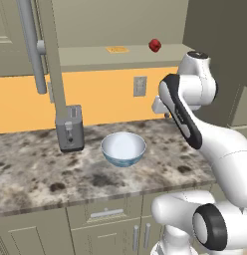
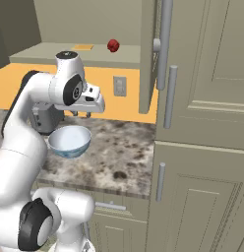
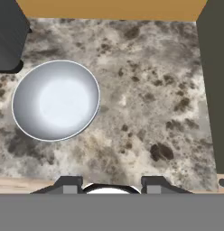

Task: Pick the bell pepper from the cabinet and place it in the bowl. Then pick the bowl and place it in the sink. Then turn on the sink facuet.

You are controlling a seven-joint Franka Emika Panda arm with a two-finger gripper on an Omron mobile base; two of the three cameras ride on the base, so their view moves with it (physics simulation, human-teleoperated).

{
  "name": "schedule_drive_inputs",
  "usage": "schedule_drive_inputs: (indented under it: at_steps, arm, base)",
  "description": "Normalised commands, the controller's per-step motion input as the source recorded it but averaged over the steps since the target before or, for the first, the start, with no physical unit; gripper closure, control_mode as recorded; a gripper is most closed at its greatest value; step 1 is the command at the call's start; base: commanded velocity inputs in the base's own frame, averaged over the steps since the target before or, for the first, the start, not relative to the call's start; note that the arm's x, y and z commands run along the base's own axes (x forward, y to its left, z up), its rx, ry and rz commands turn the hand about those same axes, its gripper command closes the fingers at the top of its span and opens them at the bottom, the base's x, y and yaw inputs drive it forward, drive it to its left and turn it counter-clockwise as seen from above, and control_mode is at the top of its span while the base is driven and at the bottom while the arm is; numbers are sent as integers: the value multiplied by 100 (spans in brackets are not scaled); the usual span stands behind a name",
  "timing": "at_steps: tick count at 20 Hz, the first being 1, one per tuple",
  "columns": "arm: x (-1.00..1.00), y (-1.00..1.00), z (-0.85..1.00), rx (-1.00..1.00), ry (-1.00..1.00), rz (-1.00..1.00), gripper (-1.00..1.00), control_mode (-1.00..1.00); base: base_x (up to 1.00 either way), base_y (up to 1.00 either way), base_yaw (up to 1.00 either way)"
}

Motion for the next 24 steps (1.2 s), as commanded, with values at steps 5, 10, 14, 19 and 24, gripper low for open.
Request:
schedule_drive_inputs:
  at_steps: [5,10,14,19,24]
  arm:
    - [-32,-7,37,-1,-22,-5,-100,-100]
    - [-33,-6,84,-18,-61,-9,-100,-100]
    - [4,2,79,-18,-47,-14,-100,-100]
    - [24,3,52,-10,-30,-8,-100,-100]
    - [22,0,41,0,-14,-7,-100,-100]
  base:
    - [0,0,0]
    - [0,0,0]
    - [0,0,0]
    - [0,0,0]
    - [0,0,0]
